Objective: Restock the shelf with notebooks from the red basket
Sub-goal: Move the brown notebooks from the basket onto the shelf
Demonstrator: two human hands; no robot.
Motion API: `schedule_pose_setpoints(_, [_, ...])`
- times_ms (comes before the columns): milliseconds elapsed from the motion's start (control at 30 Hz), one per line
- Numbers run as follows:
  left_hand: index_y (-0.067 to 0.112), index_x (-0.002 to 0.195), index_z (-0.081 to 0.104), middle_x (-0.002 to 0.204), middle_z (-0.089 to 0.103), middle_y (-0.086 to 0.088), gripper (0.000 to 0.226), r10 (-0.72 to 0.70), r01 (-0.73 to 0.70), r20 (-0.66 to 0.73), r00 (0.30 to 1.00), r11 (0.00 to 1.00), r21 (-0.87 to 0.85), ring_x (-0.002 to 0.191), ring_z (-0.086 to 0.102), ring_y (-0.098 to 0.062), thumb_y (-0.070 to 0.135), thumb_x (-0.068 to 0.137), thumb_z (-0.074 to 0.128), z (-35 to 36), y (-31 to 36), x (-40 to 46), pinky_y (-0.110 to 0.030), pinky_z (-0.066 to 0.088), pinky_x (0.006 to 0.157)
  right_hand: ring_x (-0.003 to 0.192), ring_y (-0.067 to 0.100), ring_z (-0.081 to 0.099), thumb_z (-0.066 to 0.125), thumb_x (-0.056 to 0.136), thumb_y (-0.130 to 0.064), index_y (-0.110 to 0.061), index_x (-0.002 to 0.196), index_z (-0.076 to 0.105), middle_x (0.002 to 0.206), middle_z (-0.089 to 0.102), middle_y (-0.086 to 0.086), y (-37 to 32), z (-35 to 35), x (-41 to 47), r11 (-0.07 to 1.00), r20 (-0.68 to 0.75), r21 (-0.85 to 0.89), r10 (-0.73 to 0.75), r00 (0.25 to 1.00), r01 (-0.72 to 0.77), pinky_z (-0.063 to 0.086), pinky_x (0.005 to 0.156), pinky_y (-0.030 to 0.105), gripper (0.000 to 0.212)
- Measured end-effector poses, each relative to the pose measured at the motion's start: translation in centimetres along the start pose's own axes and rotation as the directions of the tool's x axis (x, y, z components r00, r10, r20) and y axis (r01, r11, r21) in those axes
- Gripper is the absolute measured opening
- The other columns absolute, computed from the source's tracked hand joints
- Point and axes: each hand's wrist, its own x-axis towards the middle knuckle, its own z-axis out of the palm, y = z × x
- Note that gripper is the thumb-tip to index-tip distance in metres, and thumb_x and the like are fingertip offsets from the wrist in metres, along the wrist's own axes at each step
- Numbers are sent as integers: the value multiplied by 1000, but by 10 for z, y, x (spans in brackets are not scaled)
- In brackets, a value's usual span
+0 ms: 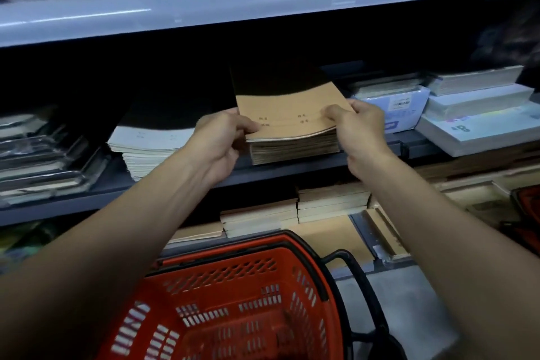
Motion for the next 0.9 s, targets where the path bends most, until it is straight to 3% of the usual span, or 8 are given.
schedule_pose_setpoints(100, [3, 112, 75, 102, 79, -11, 32, 62, -61, -14, 998, 993, 102, 65, 70, -7, -8, 84, 64, 2, 2, 19, -20, 50, 61, 88, 21, 77, 71, 88, -14, -15, 92, 76, 89, 80, 1, 5, 8, 20, 999, -21, -43, -8, 1000, 7, 65, 79, 38, 6])
schedule_pose_setpoints(167, [6, 93, 75, 89, 79, -8, 18, 89, -81, -63, 994, 988, 130, 73, 73, -13, -7, 82, 69, 3, 3, 34, -22, 54, 61, 87, 21, 77, 72, 84, -20, -16, 89, 76, 86, 80, -1, 8, 13, 30, 997, -48, -77, -25, 999, 21, 64, 84, 44, 7])
schedule_pose_setpoints(267, [11, 83, 66, 85, 77, -12, 17, 83, -68, -104, 991, 988, 137, 77, 74, -22, -3, 79, 75, 4, 3, 51, -26, 57, 63, 88, 19, 76, 72, 85, -23, -18, 83, 74, 86, 79, -4, 14, 17, 40, 992, -69, -120, -45, 997, 36, 62, 84, 40, 5])
schedule_pose_setpoints(433, [-3, 112, 68, 89, 76, -13, 36, 54, -35, -124, 991, 988, 152, 85, 74, -27, 4, 77, 76, 4, -5, 68, -33, 61, 65, 81, 14, 71, 70, 91, -23, -22, 79, 69, 86, 77, -4, 21, 20, 50, 984, -96, -172, -67, 993, 50, 55, 71, 27, 12])
schedule_pose_setpoints(567, [7, 91, 66, 79, 74, -9, 18, 88, -62, -108, 990, 972, 225, 74, 72, -23, 12, 77, 77, 3, -17, 72, -39, 60, 74, 71, 10, 62, 67, 94, -25, -23, 77, 62, 77, 68, -9, 28, 25, 52, 964, -138, -264, -76, 988, 37, 47, 59, 23, 18])
schedule_pose_setpoints(633, [16, 84, 68, 88, 77, -7, 15, 124, -80, -125, 984, 947, 310, 88, 74, -26, 26, 77, 77, 0, -24, 78, -40, 60, 85, 73, 11, 61, 67, 95, -27, -23, 75, 57, 75, 63, -12, 33, 25, 54, 953, -137, -303, -60, 989, 16, 45, 63, 26, 23])
schedule_pose_setpoints(733, [31, 88, 76, 112, 73, -11, 35, 172, -85, -143, 975, 876, 475, 114, 66, -34, 56, 64, 71, -16, -46, 110, -54, 53, 103, 71, 10, 54, 67, 97, -29, -24, 83, 49, 73, 50, -17, 34, 25, 51, 930, -124, -367, -77, 989, 27, 43, 75, 25, 23])
schedule_pose_setpoints(900, [27, 106, 72, 122, 53, -5, 51, 264, -139, -95, 960, 741, 657, 117, 59, -25, 62, 73, 57, -8, -40, 84, -41, 45, 112, 98, 31, 65, 60, 93, -42, -19, 92, 65, 99, 71, 7, 38, 29, 55, 831, -108, -552, -155, 982, 71, 55, 88, 38, 24])
